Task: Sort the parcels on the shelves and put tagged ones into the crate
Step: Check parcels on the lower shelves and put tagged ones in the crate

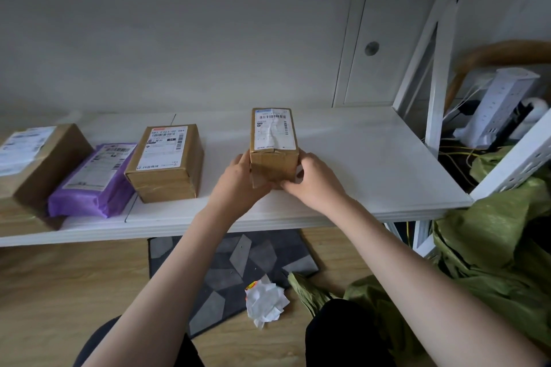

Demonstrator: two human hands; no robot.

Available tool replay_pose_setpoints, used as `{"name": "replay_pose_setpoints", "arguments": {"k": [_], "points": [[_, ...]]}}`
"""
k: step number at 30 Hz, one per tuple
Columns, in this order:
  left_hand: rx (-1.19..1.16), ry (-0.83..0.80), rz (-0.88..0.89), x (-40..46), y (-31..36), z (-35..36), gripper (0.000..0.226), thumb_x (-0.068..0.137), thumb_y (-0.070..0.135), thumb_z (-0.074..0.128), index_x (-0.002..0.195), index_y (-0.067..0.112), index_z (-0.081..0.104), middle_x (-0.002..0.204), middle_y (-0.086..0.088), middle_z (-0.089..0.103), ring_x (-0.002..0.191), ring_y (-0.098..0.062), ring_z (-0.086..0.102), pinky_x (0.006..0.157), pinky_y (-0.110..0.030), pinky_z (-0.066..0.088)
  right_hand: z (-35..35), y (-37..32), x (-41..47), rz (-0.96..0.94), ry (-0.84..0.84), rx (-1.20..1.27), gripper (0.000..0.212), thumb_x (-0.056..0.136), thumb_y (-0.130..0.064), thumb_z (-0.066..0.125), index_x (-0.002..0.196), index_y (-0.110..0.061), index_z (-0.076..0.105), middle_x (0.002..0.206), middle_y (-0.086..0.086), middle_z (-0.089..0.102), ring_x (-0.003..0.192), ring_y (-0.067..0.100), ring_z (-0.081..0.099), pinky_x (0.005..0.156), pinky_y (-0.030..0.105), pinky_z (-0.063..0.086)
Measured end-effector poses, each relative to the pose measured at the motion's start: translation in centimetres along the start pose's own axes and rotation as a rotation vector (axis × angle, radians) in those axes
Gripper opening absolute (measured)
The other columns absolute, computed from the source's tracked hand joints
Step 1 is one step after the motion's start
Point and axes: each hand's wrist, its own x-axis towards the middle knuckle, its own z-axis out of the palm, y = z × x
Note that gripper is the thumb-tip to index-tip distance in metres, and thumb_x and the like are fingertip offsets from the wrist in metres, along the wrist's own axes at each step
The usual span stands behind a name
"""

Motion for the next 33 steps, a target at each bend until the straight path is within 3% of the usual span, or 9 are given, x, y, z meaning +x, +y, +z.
{"name": "replay_pose_setpoints", "arguments": {"k": [3, 7, 9, 13, 17, 21, 26, 31, 33], "points": [[0.010, 0.155, 0.113, -1.0, 0.3, 0.0, 0.074, 0.081, 0.033, 0.078, 0.144, 0.022, 0.043, 0.120, 0.010, 0.054, 0.093, -0.003, 0.050, 0.071, -0.010, 0.038, 0.6, 0.0, -0.8, -0.114, 0.169, -0.076, 0.071, 0.083, -0.038, 0.072, 0.146, -0.027, 0.042, 0.114, -0.001, 0.055, 0.093, 0.021, 0.065, 0.073, 0.039, 0.058], [-0.022, 0.208, 0.181, -1.3, 0.7, -0.5, 0.078, 0.080, 0.029, 0.078, 0.147, 0.024, 0.040, 0.126, 0.006, 0.055, 0.101, -0.010, 0.056, 0.078, -0.024, 0.050, 0.6, 0.2, -1.4, -0.192, 0.271, -0.099, 0.076, 0.086, -0.033, 0.072, 0.153, -0.022, 0.036, 0.122, -0.002, 0.055, 0.090, 0.018, 0.067, 0.064, 0.021, 0.049], [-0.026, 0.219, 0.188, -1.3, 0.8, -0.7, 0.077, 0.080, 0.029, 0.079, 0.147, 0.024, 0.041, 0.126, 0.007, 0.055, 0.102, -0.009, 0.057, 0.079, -0.023, 0.051, 0.5, 0.1, -1.4, -0.203, 0.278, -0.092, 0.075, 0.086, -0.034, 0.072, 0.152, -0.022, 0.037, 0.123, -0.002, 0.055, 0.090, 0.017, 0.066, 0.063, 0.021, 0.049], [-0.035, 0.241, 0.198, -1.5, 0.8, -0.8, 0.078, 0.079, 0.027, 0.080, 0.147, 0.023, 0.041, 0.128, 0.006, 0.055, 0.104, -0.009, 0.058, 0.080, -0.023, 0.053, 0.4, -0.1, -1.4, -0.228, 0.280, -0.085, 0.079, 0.087, -0.036, 0.072, 0.154, -0.023, 0.034, 0.129, -0.002, 0.054, 0.093, 0.014, 0.066, 0.069, 0.028, 0.060], [-0.041, 0.235, 0.175, -1.9, 0.7, -0.7, 0.079, 0.080, 0.027, 0.080, 0.148, 0.025, 0.039, 0.130, 0.007, 0.054, 0.105, -0.007, 0.056, 0.080, -0.021, 0.051, 0.6, -0.1, -1.5, -0.197, 0.254, -0.064, 0.080, 0.086, -0.037, 0.072, 0.155, -0.027, 0.032, 0.125, -0.004, 0.054, 0.092, 0.013, 0.066, 0.069, 0.028, 0.060], [-0.013, 0.177, 0.147, -2.2, -0.3, -0.6, 0.079, 0.079, 0.032, 0.080, 0.146, 0.026, 0.041, 0.126, 0.007, 0.056, 0.103, -0.009, 0.056, 0.080, -0.023, 0.051, 1.3, 0.1, -1.5, -0.129, 0.175, 0.006, 0.073, 0.083, -0.039, 0.072, 0.148, -0.031, 0.039, 0.113, -0.005, 0.055, 0.090, 0.016, 0.066, 0.073, 0.039, 0.059], [-0.015, 0.121, 0.095, -2.4, -1.8, -0.5, 0.078, 0.075, 0.035, 0.083, 0.143, 0.025, 0.046, 0.121, 0.005, 0.058, 0.102, -0.012, 0.058, 0.080, -0.024, 0.050, 2.5, 0.1, -1.2, -0.088, 0.084, 0.034, 0.065, 0.082, -0.038, 0.072, 0.141, -0.034, 0.045, 0.109, -0.004, 0.055, 0.090, 0.019, 0.065, 0.078, 0.038, 0.058], [-0.065, 0.113, 0.068, -2.5, -3.0, -1.3, 0.062, 0.074, 0.028, 0.084, 0.130, 0.023, 0.057, 0.109, 0.006, 0.060, 0.092, -0.007, 0.060, 0.071, -0.013, 0.053, 3.7, -0.1, -0.2, -0.066, 0.042, 0.050, 0.058, 0.081, -0.042, 0.071, 0.135, -0.034, 0.049, 0.108, -0.006, 0.056, 0.087, 0.015, 0.063, 0.079, 0.039, 0.058], [-0.050, 0.124, 0.048, -2.4, -3.4, -1.9, 0.055, 0.073, 0.025, 0.084, 0.123, 0.023, 0.060, 0.104, 0.007, 0.060, 0.089, -0.008, 0.061, 0.069, -0.017, 0.054, 4.3, -0.5, 0.3, -0.073, 0.026, 0.047, 0.057, 0.081, -0.043, 0.071, 0.134, -0.035, 0.050, 0.108, -0.006, 0.056, 0.085, 0.015, 0.063, 0.078, 0.040, 0.058]]}}
